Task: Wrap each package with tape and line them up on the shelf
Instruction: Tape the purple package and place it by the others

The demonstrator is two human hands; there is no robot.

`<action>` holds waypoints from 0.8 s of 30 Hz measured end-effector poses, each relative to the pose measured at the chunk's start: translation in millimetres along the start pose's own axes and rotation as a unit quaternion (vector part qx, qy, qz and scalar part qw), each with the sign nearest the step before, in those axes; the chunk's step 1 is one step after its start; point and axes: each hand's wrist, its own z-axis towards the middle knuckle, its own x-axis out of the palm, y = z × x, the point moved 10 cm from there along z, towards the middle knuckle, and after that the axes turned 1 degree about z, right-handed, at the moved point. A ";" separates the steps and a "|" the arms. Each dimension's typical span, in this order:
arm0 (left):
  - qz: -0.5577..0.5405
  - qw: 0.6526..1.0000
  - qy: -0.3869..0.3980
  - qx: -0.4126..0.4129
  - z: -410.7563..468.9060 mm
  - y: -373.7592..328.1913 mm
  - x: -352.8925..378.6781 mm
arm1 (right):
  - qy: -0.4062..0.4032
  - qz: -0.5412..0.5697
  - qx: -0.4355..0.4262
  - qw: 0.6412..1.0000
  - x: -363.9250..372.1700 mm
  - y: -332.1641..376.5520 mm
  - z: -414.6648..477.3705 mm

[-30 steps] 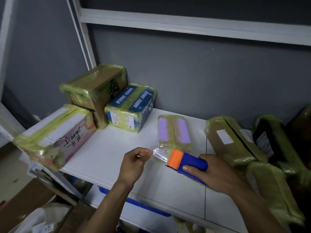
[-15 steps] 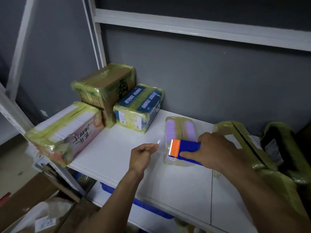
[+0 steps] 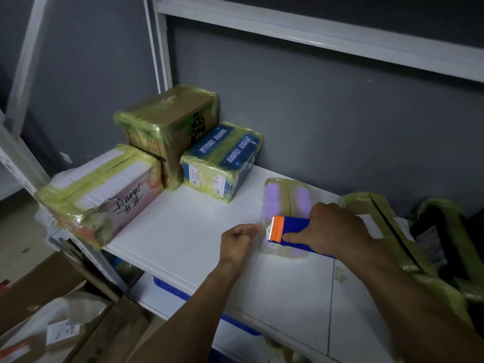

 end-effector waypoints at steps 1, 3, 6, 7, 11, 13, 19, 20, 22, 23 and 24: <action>0.007 1.000 0.006 0.005 2.2 1.1 3.5 | 0.003 -0.001 0.001 1.000 1.4 -0.5 1.2; 0.012 1.000 0.020 0.000 3.7 4.3 9.2 | 0.005 -0.001 0.003 1.000 2.2 -2.3 2.9; 0.034 0.999 0.035 0.007 -0.7 2.1 11.2 | 0.008 0.015 0.004 1.000 2.5 -7.1 4.6; 0.044 0.998 0.021 0.027 -0.3 -0.4 7.2 | 0.011 0.015 0.004 1.000 3.6 -8.2 4.9; 0.101 0.983 0.037 0.150 -9.5 -24.9 13.5 | 0.007 0.010 0.002 1.000 6.2 -8.7 5.9; 0.149 0.967 0.078 0.192 -16.4 -27.2 27.1 | 0.002 0.010 0.000 1.000 5.6 -9.3 6.1; 0.110 0.958 0.186 0.190 -21.8 -25.9 36.2 | -0.007 0.005 -0.012 1.000 6.7 -17.9 5.3; 0.107 0.956 0.193 0.194 -21.7 -30.1 34.8 | -0.007 0.013 -0.017 1.000 7.2 -20.0 5.5; 0.130 0.941 0.206 0.233 -21.3 -42.2 33.9 | -0.008 0.028 -0.023 0.999 6.7 -25.7 5.5; 0.177 0.924 0.201 0.272 -21.5 -49.7 33.7 | -0.009 0.034 -0.024 0.999 6.7 -28.5 5.5; 0.229 0.900 0.196 0.313 -22.5 -56.8 35.9 | -0.009 0.039 -0.024 0.999 7.3 -31.4 5.4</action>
